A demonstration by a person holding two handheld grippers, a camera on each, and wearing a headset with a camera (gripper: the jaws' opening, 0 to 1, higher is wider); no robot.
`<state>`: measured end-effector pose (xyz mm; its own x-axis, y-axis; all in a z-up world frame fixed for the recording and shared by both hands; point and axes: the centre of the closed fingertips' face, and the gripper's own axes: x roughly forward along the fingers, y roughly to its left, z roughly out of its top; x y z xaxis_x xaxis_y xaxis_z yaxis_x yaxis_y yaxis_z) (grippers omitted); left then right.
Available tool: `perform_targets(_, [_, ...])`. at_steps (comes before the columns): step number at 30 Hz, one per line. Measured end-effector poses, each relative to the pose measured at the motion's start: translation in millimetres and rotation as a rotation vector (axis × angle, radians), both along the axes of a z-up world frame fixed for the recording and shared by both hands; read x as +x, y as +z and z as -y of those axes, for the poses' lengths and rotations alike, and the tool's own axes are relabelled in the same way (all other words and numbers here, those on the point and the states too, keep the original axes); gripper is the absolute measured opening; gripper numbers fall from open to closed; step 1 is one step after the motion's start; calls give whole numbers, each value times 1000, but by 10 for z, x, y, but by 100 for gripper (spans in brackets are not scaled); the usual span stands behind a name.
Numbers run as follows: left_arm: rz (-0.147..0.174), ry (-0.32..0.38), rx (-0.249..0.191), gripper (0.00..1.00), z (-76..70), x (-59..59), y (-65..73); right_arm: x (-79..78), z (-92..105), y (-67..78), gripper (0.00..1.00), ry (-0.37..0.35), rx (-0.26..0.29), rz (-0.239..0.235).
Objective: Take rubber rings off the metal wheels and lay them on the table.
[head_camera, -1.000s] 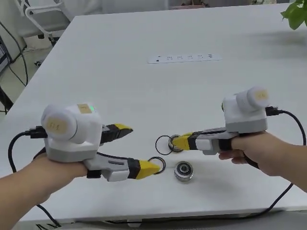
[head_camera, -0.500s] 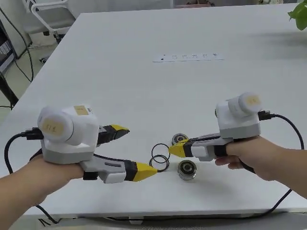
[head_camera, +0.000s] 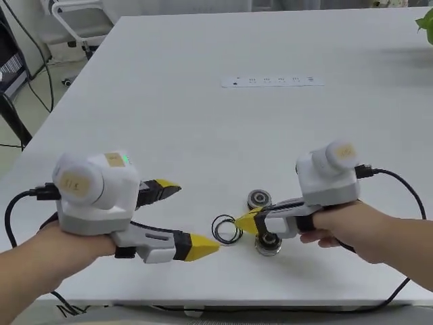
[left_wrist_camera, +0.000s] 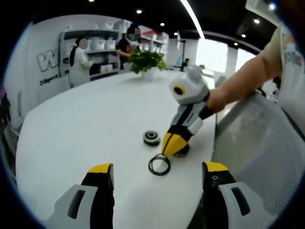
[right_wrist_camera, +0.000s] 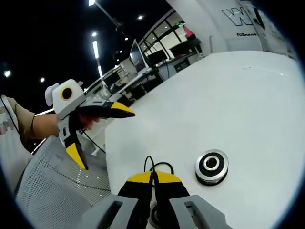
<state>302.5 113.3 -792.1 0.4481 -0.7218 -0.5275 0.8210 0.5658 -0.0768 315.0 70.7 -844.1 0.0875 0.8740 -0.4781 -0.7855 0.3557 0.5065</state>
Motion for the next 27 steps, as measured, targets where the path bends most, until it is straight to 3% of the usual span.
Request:
perform_targets(17, [-16,-15,7,76,45,-4,-27,108,73,-67,0,-45,-30,1])
perform_targets(27, [-21,-10,4,76,44,-1,-48,154,80,-85,5,-58,-42,18])
